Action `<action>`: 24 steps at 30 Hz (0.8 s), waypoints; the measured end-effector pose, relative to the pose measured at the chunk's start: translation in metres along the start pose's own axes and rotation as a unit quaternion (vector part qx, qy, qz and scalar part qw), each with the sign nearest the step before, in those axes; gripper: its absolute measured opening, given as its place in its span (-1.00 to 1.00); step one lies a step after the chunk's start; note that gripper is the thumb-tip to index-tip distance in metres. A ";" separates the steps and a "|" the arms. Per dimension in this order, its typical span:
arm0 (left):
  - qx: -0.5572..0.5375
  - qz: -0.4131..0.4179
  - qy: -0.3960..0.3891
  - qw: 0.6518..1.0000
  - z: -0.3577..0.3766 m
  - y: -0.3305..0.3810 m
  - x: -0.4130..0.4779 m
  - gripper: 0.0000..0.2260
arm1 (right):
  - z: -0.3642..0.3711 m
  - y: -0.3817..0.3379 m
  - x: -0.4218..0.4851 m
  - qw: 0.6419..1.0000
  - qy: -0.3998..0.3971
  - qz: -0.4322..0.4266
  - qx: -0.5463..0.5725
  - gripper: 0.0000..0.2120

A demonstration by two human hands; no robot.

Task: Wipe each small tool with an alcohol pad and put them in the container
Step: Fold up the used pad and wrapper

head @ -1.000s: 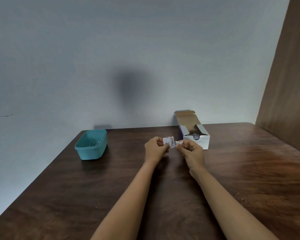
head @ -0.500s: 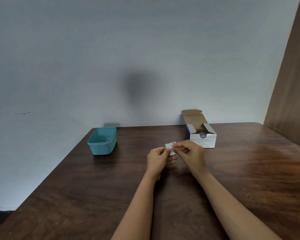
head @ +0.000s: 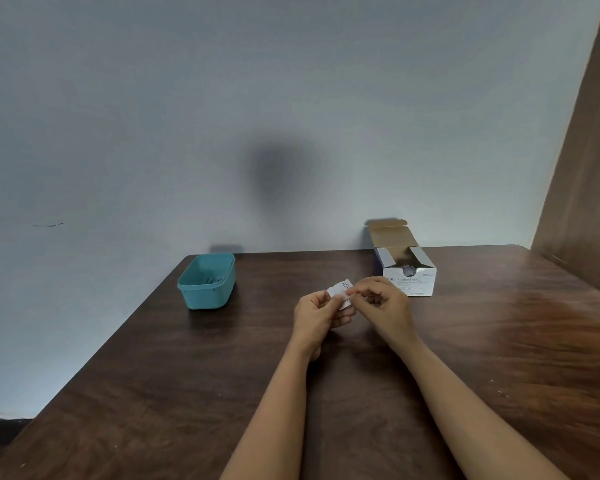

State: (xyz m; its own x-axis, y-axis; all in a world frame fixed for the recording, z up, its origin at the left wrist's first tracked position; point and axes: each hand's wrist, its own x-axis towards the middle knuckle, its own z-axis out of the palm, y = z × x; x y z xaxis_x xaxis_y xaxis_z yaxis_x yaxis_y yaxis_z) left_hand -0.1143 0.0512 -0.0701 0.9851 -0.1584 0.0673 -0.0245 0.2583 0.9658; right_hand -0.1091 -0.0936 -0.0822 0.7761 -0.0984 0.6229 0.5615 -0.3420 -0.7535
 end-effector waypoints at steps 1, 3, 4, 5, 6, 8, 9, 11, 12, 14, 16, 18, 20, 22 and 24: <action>0.000 0.002 -0.002 1.000 0.000 0.000 0.000 -0.85 | -0.002 0.000 0.001 0.998 0.002 0.039 0.048 -0.86; 0.000 0.010 -0.005 1.000 0.000 0.000 -0.001 -0.88 | -0.005 0.000 0.002 0.981 -0.005 0.126 0.150 -0.84; 0.001 0.015 -0.007 1.000 0.000 0.000 -0.001 -0.88 | -0.006 0.001 0.003 0.969 -0.013 0.160 0.190 -0.80; 0.005 0.018 -0.009 1.000 0.000 0.000 -0.001 -0.87 | -0.007 0.002 0.004 0.959 -0.025 0.183 0.216 -0.75; 0.010 0.019 -0.010 1.000 0.000 0.000 -0.001 -0.85 | -0.008 0.002 0.004 0.952 -0.038 0.197 0.231 -0.71; 0.020 0.020 -0.014 1.000 0.001 0.000 -0.001 -0.84 | -0.010 0.002 0.004 0.948 -0.063 0.205 0.234 -0.68; 0.023 0.019 -0.017 0.999 0.001 -0.001 -0.001 -0.84 | -0.011 0.002 0.005 0.949 -0.072 0.204 0.230 -0.68; 0.027 0.019 -0.021 0.999 0.000 -0.001 -0.001 -0.84 | -0.012 0.002 0.004 0.949 -0.078 0.202 0.227 -0.72; 0.028 0.018 -0.023 0.999 0.000 -0.001 -0.001 -0.84 | -0.012 0.002 0.004 0.949 -0.076 0.203 0.228 -0.74; 0.027 0.017 -0.029 0.999 -0.001 -0.001 0.001 -0.84 | -0.012 0.002 0.004 0.947 -0.071 0.207 0.234 -0.78; 0.024 0.015 -0.041 0.999 -0.003 -0.001 0.001 -0.83 | -0.012 0.002 0.004 0.945 -0.070 0.209 0.240 -0.82; 0.018 0.013 -0.052 0.998 -0.004 0.000 0.001 -0.83 | -0.012 0.000 0.004 0.943 -0.066 0.209 0.250 -0.83; 0.016 0.012 -0.059 0.998 -0.004 0.002 0.001 -0.86 | -0.011 0.000 0.004 0.940 -0.056 0.211 0.262 -0.82; 0.015 0.009 -0.063 0.998 -0.004 0.002 0.000 -0.88 | -0.010 0.000 0.005 0.938 -0.048 0.210 0.271 -0.79; 0.012 0.008 -0.064 0.998 -0.003 0.002 0.000 -0.90 | -0.009 0.001 0.006 0.937 -0.045 0.207 0.276 -0.79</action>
State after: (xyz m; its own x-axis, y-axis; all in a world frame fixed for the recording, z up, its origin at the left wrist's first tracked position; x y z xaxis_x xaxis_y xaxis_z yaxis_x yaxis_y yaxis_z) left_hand -0.1134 0.0550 -0.0685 0.9550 -0.2742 0.1133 -0.0466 0.2386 0.9700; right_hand -0.1066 -0.1030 -0.0775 0.9677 -0.0285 0.2505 0.2497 0.2463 -0.9365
